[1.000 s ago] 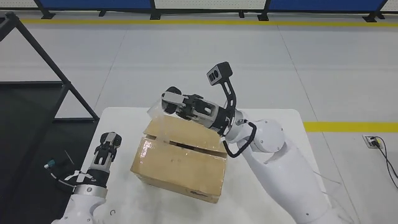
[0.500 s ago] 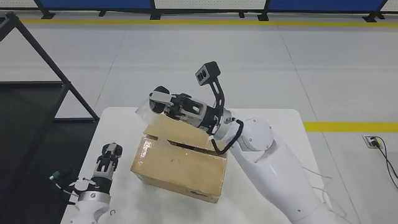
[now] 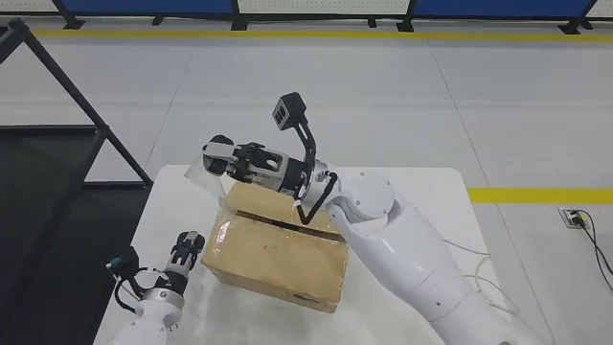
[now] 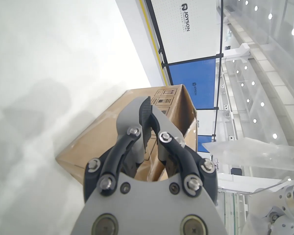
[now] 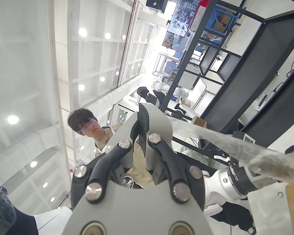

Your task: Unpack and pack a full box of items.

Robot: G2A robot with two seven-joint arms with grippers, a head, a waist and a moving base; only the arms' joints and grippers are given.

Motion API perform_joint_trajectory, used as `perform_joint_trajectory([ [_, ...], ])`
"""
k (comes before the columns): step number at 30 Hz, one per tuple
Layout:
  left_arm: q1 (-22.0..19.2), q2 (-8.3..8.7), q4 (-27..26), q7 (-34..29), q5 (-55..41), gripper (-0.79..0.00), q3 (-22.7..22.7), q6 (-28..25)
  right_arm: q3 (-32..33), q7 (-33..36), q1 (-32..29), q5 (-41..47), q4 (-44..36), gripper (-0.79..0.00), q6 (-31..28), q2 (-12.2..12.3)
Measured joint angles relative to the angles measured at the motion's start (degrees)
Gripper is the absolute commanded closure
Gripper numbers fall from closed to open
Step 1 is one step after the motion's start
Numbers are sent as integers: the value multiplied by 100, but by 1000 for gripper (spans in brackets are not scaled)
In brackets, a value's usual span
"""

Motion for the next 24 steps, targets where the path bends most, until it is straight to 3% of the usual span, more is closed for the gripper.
perform_joint_trajectory([
  [19, 208, 25, -269, -398, -108, 0, 120, 70, -129, 272, 525, 211, 1090, 0, -383, -421],
  [24, 247, 4, -384, 14, -273, 0, 28, -42, -67, 386, 555, 222, 1272, 0, -420, -476],
])
